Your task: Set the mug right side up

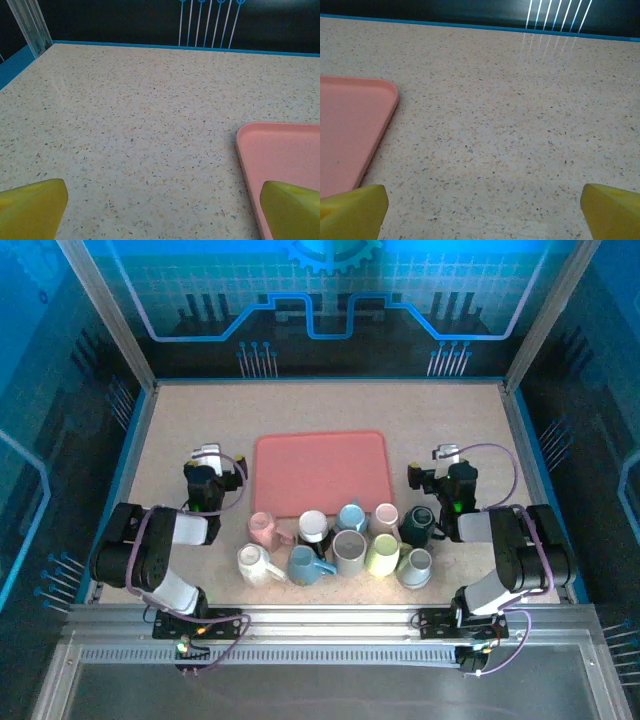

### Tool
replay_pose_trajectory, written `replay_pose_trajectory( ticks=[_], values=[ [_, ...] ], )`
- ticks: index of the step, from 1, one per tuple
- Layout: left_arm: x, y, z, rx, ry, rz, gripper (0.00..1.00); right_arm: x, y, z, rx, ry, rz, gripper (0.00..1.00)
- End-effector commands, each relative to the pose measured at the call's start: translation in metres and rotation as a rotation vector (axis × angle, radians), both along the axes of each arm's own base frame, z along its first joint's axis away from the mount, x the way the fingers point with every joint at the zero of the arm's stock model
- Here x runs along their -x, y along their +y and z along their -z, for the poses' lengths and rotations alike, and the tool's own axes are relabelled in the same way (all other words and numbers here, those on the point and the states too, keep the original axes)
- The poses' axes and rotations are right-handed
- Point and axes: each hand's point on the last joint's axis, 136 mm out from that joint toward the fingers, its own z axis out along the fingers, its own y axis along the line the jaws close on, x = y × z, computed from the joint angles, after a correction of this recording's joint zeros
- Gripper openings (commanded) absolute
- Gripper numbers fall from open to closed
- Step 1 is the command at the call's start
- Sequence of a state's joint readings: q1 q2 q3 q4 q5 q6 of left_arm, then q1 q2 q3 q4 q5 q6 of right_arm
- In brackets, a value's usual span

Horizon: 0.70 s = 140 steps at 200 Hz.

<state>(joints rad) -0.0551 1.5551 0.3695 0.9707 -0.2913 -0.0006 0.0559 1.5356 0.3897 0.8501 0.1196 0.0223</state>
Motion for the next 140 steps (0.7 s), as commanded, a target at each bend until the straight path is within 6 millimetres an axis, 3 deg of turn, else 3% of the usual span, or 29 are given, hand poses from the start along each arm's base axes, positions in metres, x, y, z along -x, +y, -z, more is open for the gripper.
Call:
replay_pose_trajectory(
  ticks=[1, 140],
  values=[
    [0.0012, -0.0010, 0.0034, 0.007, 0.005, 0.004, 0.99, -0.0033, -0.0019, -0.0107, -0.001, -0.036, 0.000, 1.00],
    [0.0005, -0.0007, 0.0052, 0.025, 0.017, 0.018, 0.99, -0.0029, -0.0017, -0.0108, -0.006, -0.038, -0.005, 1.00]
  ],
)
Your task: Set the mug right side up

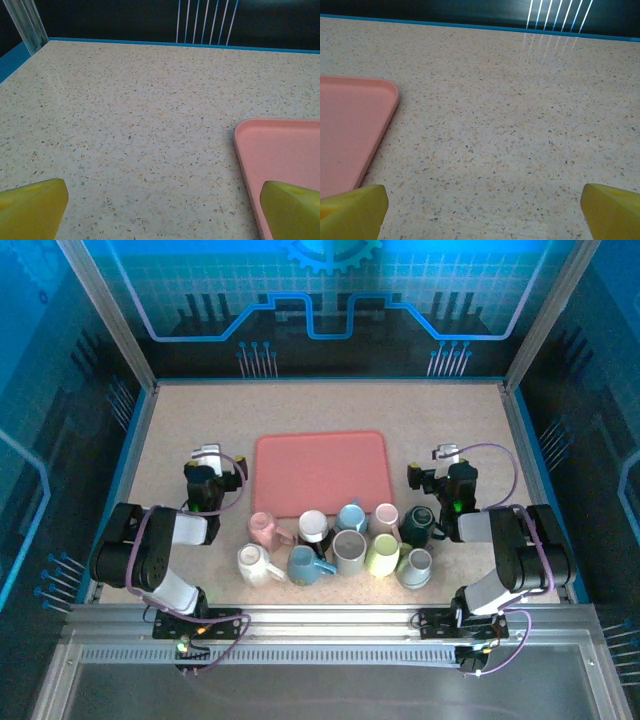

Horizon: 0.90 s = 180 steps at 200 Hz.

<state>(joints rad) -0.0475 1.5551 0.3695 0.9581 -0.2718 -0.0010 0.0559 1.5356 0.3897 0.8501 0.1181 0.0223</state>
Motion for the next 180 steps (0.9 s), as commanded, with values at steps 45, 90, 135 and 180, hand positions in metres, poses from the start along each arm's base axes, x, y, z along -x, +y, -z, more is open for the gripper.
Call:
replay_pose_trajectory(
  ticks=[45, 90, 135, 180],
  values=[
    [0.000, -0.001, 0.001, 0.023, 0.005, 0.012, 0.99, -0.002, 0.001, -0.011, -0.019, -0.042, -0.028, 1.00],
    [-0.001, 0.009, -0.032, 0.007, 0.060, -0.058, 0.99, -0.001, -0.007, -0.043, 0.022, -0.015, 0.048, 1.00],
    [-0.006, -0.014, -0.118, -0.048, -0.052, 0.019, 0.99, 0.011, 0.017, -0.145, 0.024, -0.267, 0.007, 1.00],
    [0.043, -0.096, -0.185, 0.134, -0.016, 0.311, 0.99, 0.055, 0.115, -0.214, -0.063, -0.202, -0.289, 1.00]
  ],
)
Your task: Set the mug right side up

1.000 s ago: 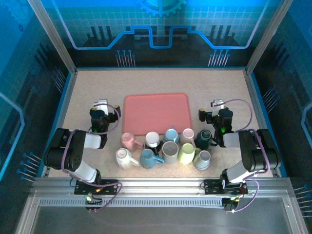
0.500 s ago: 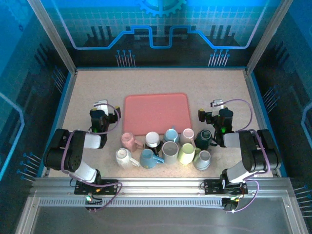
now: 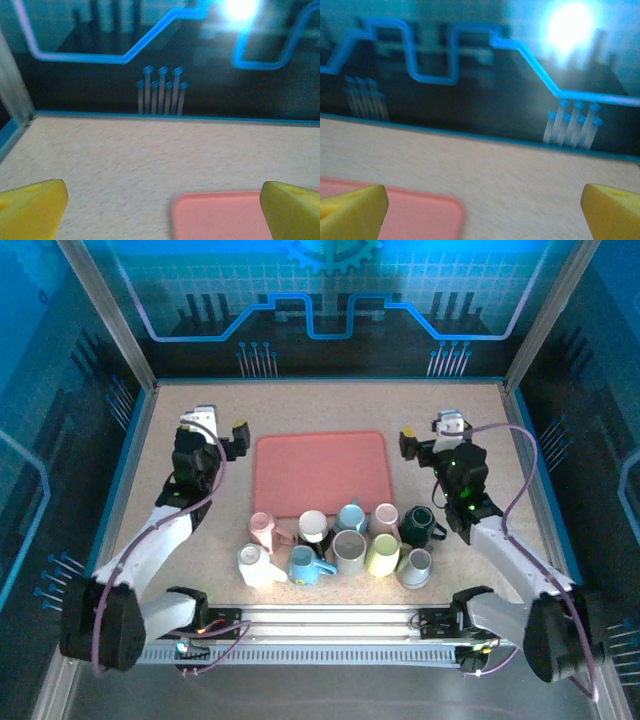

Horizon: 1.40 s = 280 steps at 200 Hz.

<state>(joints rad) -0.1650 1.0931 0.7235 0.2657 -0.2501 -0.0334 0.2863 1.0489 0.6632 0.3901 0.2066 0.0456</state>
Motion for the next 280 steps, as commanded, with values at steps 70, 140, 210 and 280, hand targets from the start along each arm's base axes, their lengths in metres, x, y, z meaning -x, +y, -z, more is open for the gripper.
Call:
replay_pose_trajectory(
  ticks=[70, 140, 210, 280],
  values=[
    [0.153, -0.039, -0.002, 0.194, 0.622, 0.035, 0.99, 0.150, 0.119, -0.066, 0.092, 0.324, -0.595, 1.00],
    [0.173, -0.003, 0.039, 0.270, 0.729, -0.156, 0.99, 0.133, 0.175, 0.000, 0.261, 0.631, -0.590, 1.00],
    [0.180, 0.036, 0.080, 0.365, 0.775, -0.366, 0.99, 0.151, 0.296, 0.061, 0.510, 0.682, -0.931, 1.00],
    [0.202, 0.080, 0.068, 0.303, 0.658, -0.612, 0.99, 0.167, 0.347, 0.101, 0.599, 0.871, -1.153, 1.00]
  ],
)
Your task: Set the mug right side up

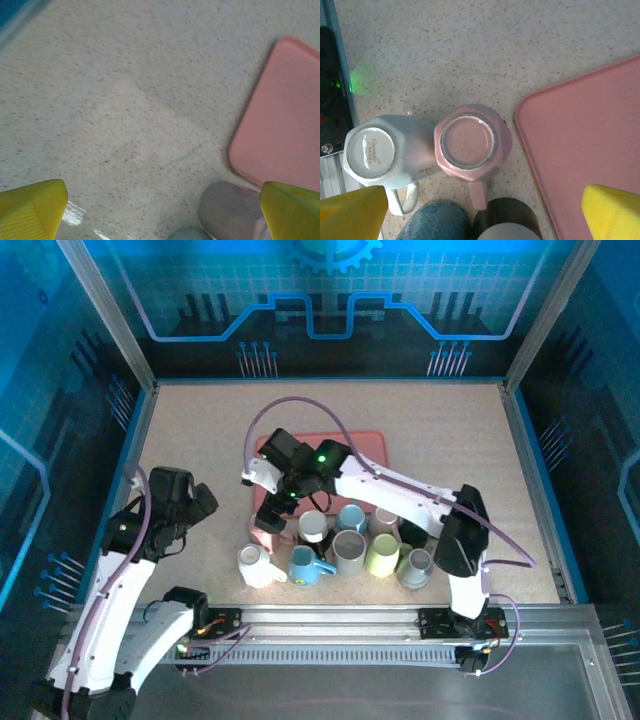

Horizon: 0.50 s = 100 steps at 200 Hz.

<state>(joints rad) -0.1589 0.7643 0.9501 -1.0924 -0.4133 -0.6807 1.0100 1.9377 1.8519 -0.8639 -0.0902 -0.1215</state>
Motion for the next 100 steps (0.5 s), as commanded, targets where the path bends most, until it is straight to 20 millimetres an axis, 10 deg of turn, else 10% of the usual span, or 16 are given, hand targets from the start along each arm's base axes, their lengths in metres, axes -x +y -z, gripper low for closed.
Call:
replay_pose_trajectory(
  ticks=[1, 100],
  values=[
    [0.010, 0.019, 0.000, -0.067, 0.012, -0.099, 0.99, 0.027, 0.008, 0.006, 0.027, 0.109, -0.113, 1.00],
    [0.006, 0.005, -0.005, -0.024, -0.061, -0.026, 0.99, 0.013, 0.034, 0.051, 0.150, 0.205, -0.064, 1.00]
  ],
)
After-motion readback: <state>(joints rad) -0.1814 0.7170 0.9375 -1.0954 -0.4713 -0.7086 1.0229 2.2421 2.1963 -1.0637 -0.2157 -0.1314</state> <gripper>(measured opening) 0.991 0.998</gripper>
